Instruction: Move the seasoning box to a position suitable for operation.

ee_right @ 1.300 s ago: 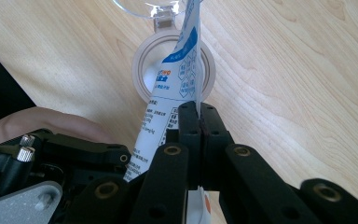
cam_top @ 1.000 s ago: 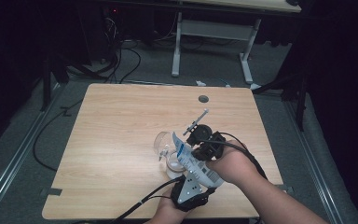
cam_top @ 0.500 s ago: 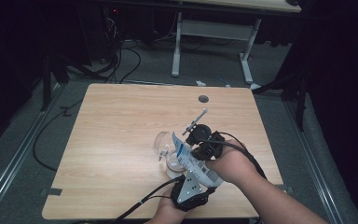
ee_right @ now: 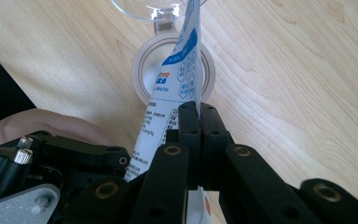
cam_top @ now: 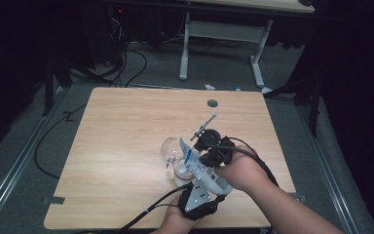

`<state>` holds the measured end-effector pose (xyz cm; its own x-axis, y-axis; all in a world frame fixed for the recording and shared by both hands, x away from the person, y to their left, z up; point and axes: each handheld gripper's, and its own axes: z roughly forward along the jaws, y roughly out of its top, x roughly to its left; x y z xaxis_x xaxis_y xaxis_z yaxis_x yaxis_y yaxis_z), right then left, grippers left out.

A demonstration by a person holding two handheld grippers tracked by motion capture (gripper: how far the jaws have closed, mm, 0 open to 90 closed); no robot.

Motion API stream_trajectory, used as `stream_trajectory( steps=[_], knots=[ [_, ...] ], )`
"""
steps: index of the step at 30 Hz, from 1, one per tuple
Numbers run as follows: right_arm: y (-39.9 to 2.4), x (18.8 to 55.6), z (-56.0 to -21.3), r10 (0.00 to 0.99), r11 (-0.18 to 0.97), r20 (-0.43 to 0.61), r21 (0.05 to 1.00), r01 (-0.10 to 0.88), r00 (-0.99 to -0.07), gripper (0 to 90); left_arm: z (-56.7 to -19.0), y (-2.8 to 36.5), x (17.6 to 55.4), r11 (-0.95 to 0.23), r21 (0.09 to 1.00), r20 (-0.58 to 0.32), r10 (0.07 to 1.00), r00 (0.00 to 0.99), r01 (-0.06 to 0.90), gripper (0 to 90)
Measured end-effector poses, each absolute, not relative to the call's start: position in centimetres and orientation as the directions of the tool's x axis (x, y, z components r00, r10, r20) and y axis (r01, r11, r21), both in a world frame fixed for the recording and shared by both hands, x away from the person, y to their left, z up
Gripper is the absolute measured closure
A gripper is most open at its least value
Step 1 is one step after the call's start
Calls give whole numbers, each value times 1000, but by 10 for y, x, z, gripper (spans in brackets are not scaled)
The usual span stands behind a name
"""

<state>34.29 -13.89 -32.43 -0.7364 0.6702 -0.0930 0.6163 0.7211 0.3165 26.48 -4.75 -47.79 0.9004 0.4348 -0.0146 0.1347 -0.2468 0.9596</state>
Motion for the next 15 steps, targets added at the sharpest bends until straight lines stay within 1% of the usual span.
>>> stream_trajectory(
  steps=[15],
  knots=[
    [-139,343,-325,671,721,-95,314,618,-735,900,-478,-48,265,-245,960,-16,434,901,135,619]
  ],
)
